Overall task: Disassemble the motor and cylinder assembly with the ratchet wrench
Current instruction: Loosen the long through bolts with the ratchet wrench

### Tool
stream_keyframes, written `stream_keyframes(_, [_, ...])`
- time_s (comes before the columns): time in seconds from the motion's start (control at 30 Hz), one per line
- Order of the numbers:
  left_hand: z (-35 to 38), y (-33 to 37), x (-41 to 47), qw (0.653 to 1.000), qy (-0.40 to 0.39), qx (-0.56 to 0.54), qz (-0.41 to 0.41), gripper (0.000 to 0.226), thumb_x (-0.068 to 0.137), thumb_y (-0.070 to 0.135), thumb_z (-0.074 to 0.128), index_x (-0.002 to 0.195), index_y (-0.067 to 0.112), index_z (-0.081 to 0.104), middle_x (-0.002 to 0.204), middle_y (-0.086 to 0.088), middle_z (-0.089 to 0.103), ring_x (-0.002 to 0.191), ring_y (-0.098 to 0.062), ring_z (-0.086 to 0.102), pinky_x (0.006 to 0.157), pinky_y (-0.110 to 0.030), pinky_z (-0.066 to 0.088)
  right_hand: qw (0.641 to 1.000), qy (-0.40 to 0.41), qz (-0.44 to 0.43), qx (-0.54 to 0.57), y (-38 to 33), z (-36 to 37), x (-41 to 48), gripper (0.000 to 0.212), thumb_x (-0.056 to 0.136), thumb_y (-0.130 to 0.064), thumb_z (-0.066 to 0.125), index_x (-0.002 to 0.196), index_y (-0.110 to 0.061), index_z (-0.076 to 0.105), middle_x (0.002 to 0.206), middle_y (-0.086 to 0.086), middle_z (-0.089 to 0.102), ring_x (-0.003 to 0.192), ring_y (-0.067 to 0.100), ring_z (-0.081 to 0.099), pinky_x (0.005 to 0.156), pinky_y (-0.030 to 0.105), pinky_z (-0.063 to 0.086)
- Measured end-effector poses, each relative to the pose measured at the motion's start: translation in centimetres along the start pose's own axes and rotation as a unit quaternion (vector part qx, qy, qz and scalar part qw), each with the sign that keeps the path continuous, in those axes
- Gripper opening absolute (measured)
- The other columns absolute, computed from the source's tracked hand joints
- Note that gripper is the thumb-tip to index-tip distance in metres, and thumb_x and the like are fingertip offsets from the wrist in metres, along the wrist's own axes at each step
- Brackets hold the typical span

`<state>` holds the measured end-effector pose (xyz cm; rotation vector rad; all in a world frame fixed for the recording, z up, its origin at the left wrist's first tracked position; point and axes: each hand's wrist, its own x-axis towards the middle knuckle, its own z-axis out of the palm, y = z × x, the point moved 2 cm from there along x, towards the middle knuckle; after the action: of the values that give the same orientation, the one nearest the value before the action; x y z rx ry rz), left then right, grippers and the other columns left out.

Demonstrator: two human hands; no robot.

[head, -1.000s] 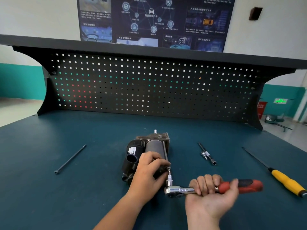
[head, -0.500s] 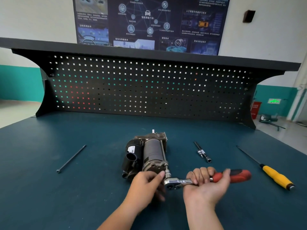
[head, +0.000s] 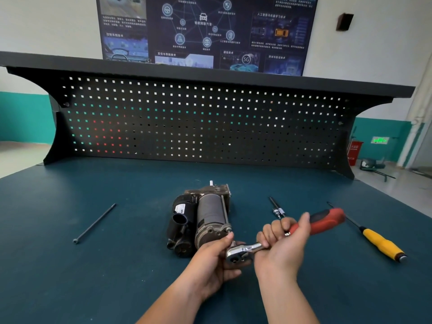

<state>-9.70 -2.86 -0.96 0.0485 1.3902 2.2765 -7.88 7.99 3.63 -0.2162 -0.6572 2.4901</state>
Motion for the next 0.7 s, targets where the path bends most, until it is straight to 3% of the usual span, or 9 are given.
stream_keyframes(0.13, [-0.2, -0.3, 0.1, 1.0, 0.012, -0.009, -0.011, 0.027, 0.086, 0.031, 0.058, 0.084, 0.007, 0.069, 0.078, -0.011, 0.073, 0.053, -0.02, 0.069, 0.034, -0.019, 0.044, 0.993, -0.064, -0.036, -0.091, -0.1, 1.6, -0.2, 0.044, 0.098, -0.036, 0.042, 0.059, -0.019, 0.032, 0.042, -0.009, 0.023, 0.034, 0.006, 0.019, 0.034, 0.016, 0.017])
stream_keyframes(0.23, [-0.4, -0.5, 0.1, 0.999, 0.037, 0.0, -0.01, 0.021, 0.085, 0.031, 0.06, 0.084, 0.012, 0.067, 0.072, -0.005, 0.07, 0.05, -0.017, 0.067, 0.032, -0.015, 0.038, 0.97, -0.142, -0.048, -0.189, 0.2, 3.2, -0.6, 0.042, 0.096, -0.031, 0.048, 0.058, -0.018, 0.032, 0.041, -0.011, 0.025, 0.033, 0.005, 0.021, 0.033, 0.016, 0.018])
stream_keyframes(0.4, [-0.7, -0.7, 0.4, 0.999, 0.038, -0.02, -0.007, 0.018, 0.083, 0.028, 0.063, 0.073, 0.013, 0.07, 0.069, -0.004, 0.069, 0.047, -0.016, 0.066, 0.032, -0.013, 0.039, 0.874, -0.278, -0.076, -0.391, 1.4, 5.4, -1.3, 0.043, 0.089, -0.033, 0.06, 0.055, -0.019, 0.037, 0.042, -0.01, 0.032, 0.038, 0.006, 0.028, 0.039, 0.019, 0.025])
stream_keyframes(0.57, [-1.3, -0.9, 1.0, 1.0, 0.023, -0.005, 0.002, 0.037, 0.092, 0.02, 0.051, 0.061, 0.014, 0.071, 0.062, -0.003, 0.069, 0.047, -0.011, 0.064, 0.035, -0.015, 0.041, 0.802, -0.359, -0.043, -0.475, 2.3, 6.9, -1.8, 0.044, 0.089, -0.033, 0.062, 0.056, -0.022, 0.035, 0.043, -0.011, 0.03, 0.039, 0.006, 0.026, 0.043, 0.021, 0.024])
stream_keyframes(0.63, [-1.3, -0.9, 1.1, 1.0, 0.015, 0.017, 0.016, 0.04, 0.093, 0.016, 0.048, 0.061, 0.017, 0.073, 0.065, 0.0, 0.07, 0.05, -0.01, 0.064, 0.037, -0.015, 0.04, 0.8, -0.373, 0.002, -0.47, 2.1, 6.9, -1.6, 0.041, 0.09, -0.032, 0.06, 0.059, -0.021, 0.036, 0.043, -0.011, 0.03, 0.037, 0.005, 0.025, 0.04, 0.018, 0.024])
stream_keyframes(0.7, [-1.2, -0.8, 1.0, 0.999, 0.009, 0.029, 0.022, 0.041, 0.093, 0.018, 0.049, 0.062, 0.021, 0.075, 0.068, 0.002, 0.07, 0.052, -0.009, 0.064, 0.039, -0.014, 0.038, 0.828, -0.369, 0.045, -0.419, 1.6, 6.4, -1.3, 0.037, 0.091, -0.03, 0.058, 0.062, -0.018, 0.038, 0.043, -0.011, 0.029, 0.036, 0.005, 0.024, 0.037, 0.017, 0.022])
